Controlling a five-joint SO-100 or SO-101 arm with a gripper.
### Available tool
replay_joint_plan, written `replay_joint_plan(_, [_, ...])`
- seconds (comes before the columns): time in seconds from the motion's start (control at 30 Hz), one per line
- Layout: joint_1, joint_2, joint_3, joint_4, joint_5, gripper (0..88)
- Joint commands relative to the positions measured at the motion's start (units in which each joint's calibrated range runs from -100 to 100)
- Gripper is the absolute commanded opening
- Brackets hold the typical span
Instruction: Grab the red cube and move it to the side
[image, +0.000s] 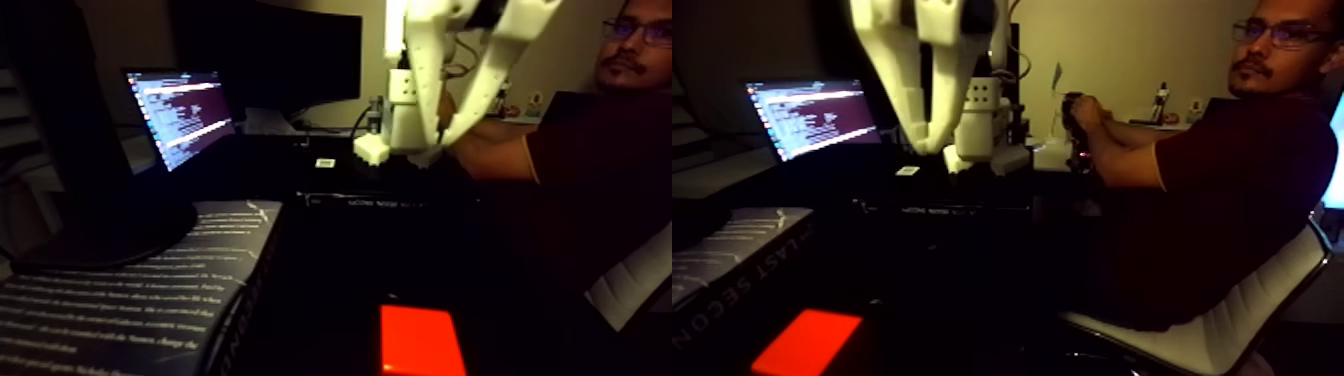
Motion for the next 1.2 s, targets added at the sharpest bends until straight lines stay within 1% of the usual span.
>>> replay_joint_plan(0.0, [-2.17, 4.02, -5.23, 0.71, 0.73, 1.2])
replay_joint_plan(0.1, [-3.42, 8.89, -7.50, -3.09, 0.73, 1.1])
replay_joint_plan(0.27, [-0.92, 17.21, -13.40, -9.09, 0.62, 0.7])
replay_joint_plan(0.47, [6.58, 24.78, -18.20, -9.51, 0.89, 1.1])
replay_joint_plan(0.67, [9.49, 28.39, -21.47, -9.68, 0.78, 1.4])
replay_joint_plan(0.8, [9.49, 29.06, -21.56, -9.43, 0.68, 8.2])
replay_joint_plan(0.87, [9.16, 29.57, -21.56, -9.43, 0.62, 10.2])
replay_joint_plan(0.93, [8.82, 30.24, -21.56, -9.34, 0.62, 10.5])
replay_joint_plan(1.03, [8.24, 31.08, -21.74, -9.34, -0.67, 11.8])
replay_joint_plan(1.17, [7.49, 32.34, -22.92, -9.34, -2.29, 21.0])
